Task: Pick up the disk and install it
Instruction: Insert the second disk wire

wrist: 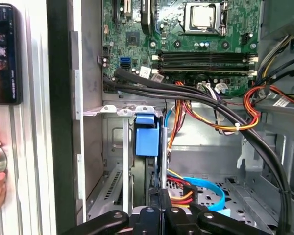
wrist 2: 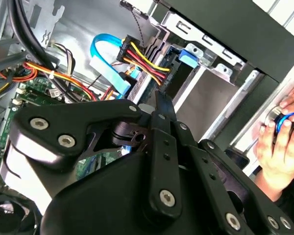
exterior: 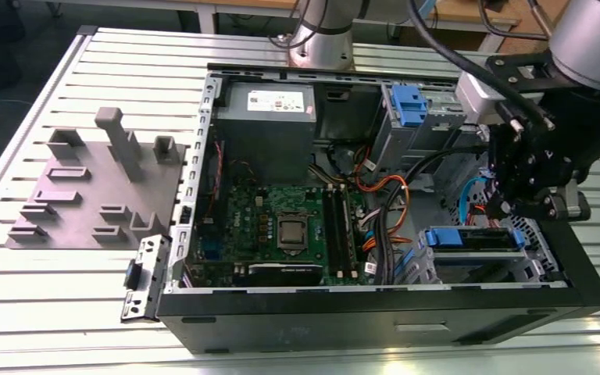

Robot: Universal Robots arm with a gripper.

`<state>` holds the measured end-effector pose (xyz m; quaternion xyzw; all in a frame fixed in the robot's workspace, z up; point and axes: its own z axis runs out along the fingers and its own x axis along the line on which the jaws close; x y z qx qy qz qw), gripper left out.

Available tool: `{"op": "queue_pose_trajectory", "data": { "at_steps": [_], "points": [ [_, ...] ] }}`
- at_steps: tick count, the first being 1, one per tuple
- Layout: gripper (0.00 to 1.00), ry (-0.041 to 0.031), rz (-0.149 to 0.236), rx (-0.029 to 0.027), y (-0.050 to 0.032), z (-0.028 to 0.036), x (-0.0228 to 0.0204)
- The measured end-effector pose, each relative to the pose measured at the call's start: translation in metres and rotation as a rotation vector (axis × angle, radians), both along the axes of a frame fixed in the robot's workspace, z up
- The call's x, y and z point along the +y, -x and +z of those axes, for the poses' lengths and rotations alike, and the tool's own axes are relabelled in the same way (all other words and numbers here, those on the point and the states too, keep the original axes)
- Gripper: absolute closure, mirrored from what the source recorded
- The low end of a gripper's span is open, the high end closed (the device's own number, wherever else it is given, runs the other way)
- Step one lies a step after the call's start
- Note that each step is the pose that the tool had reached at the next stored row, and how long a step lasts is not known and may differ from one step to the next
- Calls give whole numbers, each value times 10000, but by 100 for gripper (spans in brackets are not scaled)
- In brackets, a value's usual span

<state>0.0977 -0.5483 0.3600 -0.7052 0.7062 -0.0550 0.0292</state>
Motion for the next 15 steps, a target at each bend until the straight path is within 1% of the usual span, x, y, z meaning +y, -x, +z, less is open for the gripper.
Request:
{"op": "queue_pose_trajectory", "data": {
  "at_steps": [4, 7, 9, 11, 13, 15],
  "points": [
    [89, -1, 1, 3, -1, 126, 6],
    [89, -2, 2, 5, -1, 243, 10],
    [89, -1, 2, 7, -1, 308, 16],
    [89, -4, 2, 12, -1, 334, 30],
    [89, -2, 2, 20, -1, 342, 50],
    [89, -1, 1, 40, -1, 345, 75]
  ]
}}
